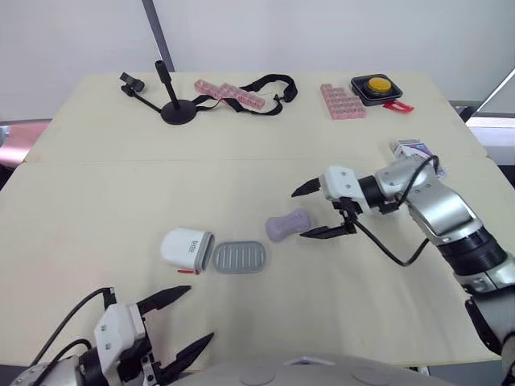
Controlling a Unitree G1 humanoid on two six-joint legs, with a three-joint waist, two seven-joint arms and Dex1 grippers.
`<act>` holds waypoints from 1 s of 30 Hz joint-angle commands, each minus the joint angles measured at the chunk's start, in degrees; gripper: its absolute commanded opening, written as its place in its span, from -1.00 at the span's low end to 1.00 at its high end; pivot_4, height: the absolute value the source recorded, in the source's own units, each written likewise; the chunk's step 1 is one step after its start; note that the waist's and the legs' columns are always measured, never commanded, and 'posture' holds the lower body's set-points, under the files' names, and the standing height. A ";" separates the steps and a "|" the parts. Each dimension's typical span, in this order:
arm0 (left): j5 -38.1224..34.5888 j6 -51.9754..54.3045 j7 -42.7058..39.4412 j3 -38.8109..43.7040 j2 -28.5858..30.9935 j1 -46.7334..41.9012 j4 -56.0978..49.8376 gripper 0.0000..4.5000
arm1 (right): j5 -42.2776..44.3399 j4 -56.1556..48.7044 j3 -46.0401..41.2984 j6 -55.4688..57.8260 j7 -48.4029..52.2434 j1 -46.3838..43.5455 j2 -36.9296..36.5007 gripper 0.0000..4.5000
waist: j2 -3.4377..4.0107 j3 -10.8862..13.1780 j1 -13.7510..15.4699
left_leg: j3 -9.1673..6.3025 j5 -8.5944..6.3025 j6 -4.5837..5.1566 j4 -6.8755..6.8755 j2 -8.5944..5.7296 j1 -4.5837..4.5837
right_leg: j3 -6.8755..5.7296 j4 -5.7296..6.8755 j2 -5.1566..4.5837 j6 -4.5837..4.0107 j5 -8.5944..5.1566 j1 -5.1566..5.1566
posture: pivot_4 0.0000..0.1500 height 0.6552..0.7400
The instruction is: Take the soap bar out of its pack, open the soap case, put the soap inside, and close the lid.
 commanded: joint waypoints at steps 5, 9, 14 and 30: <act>0.77 -4.20 0.96 -0.45 2.77 -3.59 3.60 0.99 | -3.78 0.80 5.42 1.62 2.00 -4.20 2.05 1.00 | -0.01 -0.01 0.18 | 0.02 0.01 0.00 0.02 0.01 0.01 | 0.00 0.06 0.00 0.00 0.00 -0.02 | 1.00 0.39; -0.22 -6.64 -1.35 2.49 7.28 -6.50 6.74 0.99 | -5.80 2.42 7.40 1.31 1.85 -4.93 3.33 1.00 | -0.01 -0.01 0.20 | 0.05 0.05 -0.05 0.03 -0.03 0.05 | 0.01 0.14 0.06 0.00 0.00 -0.05 | 1.00 0.39; -2.35 -9.19 -4.56 6.20 11.96 -9.95 11.96 0.99 | -8.81 4.09 8.92 0.85 0.80 -5.97 4.93 1.00 | -0.01 0.00 0.17 | 0.12 0.07 -0.07 0.06 -0.05 0.03 | 0.00 0.30 0.08 -0.01 0.00 -0.18 | 1.00 0.39; -1.86 -11.59 -6.50 4.03 12.27 -10.61 14.90 1.00 | -13.41 6.67 10.59 1.36 0.51 -7.34 6.80 0.64 | -0.02 -0.01 0.52 | 0.18 0.08 -0.08 0.09 -0.02 0.00 | 0.03 0.43 0.08 -0.02 0.00 -0.26 | 1.00 0.39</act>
